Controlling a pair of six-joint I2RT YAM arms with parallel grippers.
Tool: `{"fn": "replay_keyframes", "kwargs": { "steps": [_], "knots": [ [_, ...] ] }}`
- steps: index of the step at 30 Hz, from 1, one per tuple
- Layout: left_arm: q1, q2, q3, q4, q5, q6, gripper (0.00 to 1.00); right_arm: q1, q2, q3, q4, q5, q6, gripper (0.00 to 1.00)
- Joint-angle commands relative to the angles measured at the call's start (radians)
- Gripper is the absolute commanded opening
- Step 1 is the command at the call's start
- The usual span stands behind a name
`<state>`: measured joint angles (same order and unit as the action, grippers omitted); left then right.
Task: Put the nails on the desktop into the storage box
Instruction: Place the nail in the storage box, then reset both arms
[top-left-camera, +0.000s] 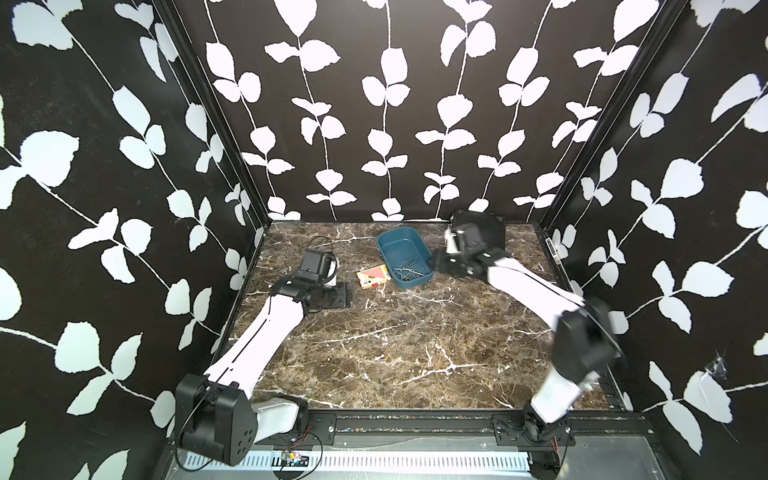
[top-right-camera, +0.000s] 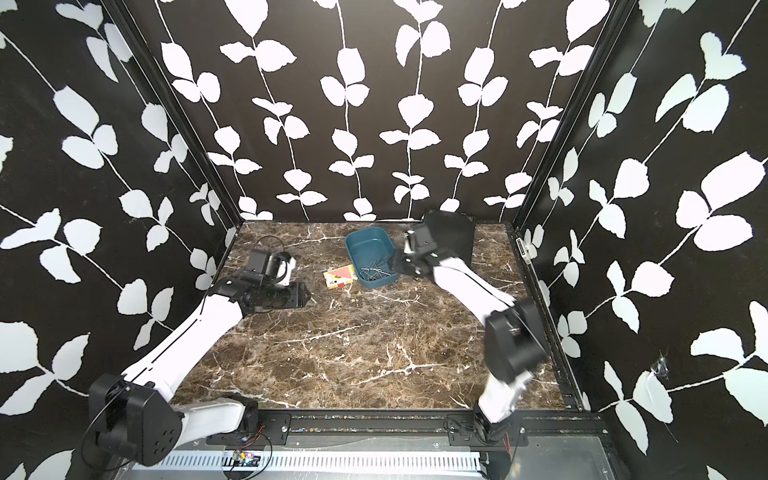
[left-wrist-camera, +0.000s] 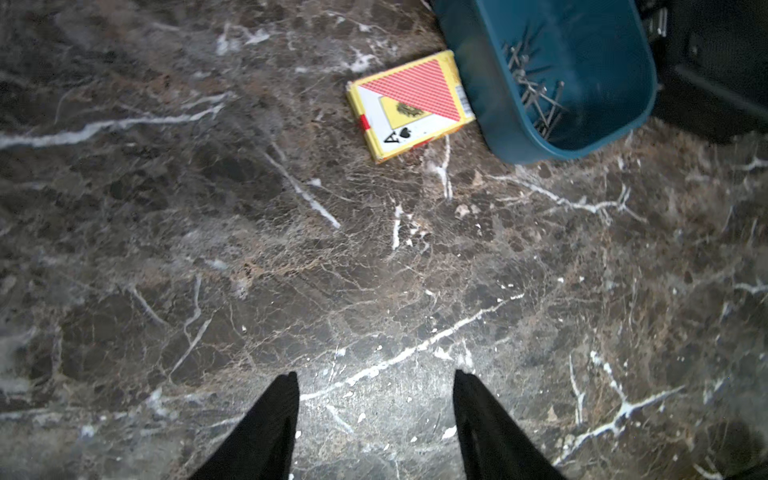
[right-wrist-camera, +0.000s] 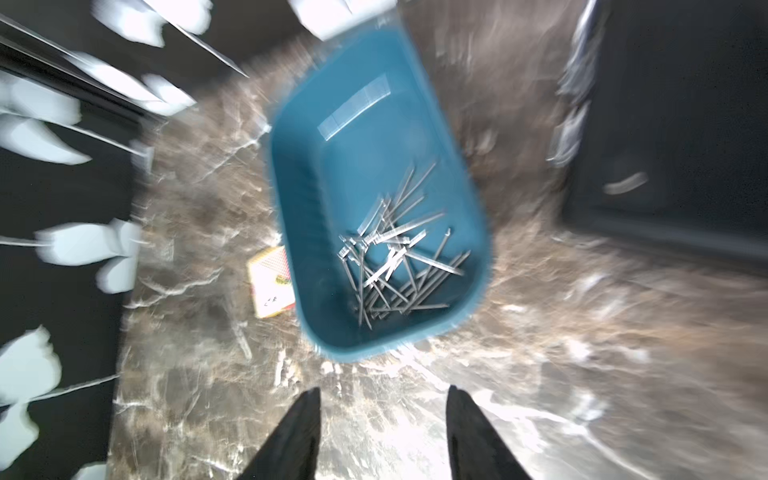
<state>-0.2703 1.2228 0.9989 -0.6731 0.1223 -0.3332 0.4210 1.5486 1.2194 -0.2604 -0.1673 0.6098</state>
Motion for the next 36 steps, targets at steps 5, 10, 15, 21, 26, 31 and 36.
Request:
{"fn": "replay_keyframes", "kwargs": {
  "steps": [5,10,15,21,26,31,36],
  "knots": [
    [0.102,-0.129,-0.087,0.084,-0.097,0.006,0.66,-0.126,-0.377,-0.492,0.390,0.160,-0.383,0.52],
    [0.114,-0.281,-0.193,0.210,-0.224,0.134,0.70,-0.206,-0.451,-0.637,0.431,0.198,-0.470,0.53],
    [0.120,-0.410,-0.336,0.344,-0.354,0.244,0.83,-0.238,-0.414,-0.713,0.519,0.212,-0.535,0.53],
    [0.130,-0.466,-0.454,0.499,-0.370,0.285,0.90,-0.260,-0.358,-0.705,0.593,0.234,-0.623,0.54],
    [0.147,-0.382,-0.495,0.661,-0.331,0.340,0.90,-0.298,-0.274,-0.800,0.800,0.222,-0.645,0.54],
    [0.156,-0.272,-0.549,0.868,-0.262,0.409,0.91,-0.339,-0.222,-0.830,0.898,0.236,-0.612,0.55],
    [0.219,-0.172,-0.618,1.046,-0.207,0.409,0.92,-0.382,-0.205,-0.842,0.969,0.214,-0.623,0.55]
  ]
}}
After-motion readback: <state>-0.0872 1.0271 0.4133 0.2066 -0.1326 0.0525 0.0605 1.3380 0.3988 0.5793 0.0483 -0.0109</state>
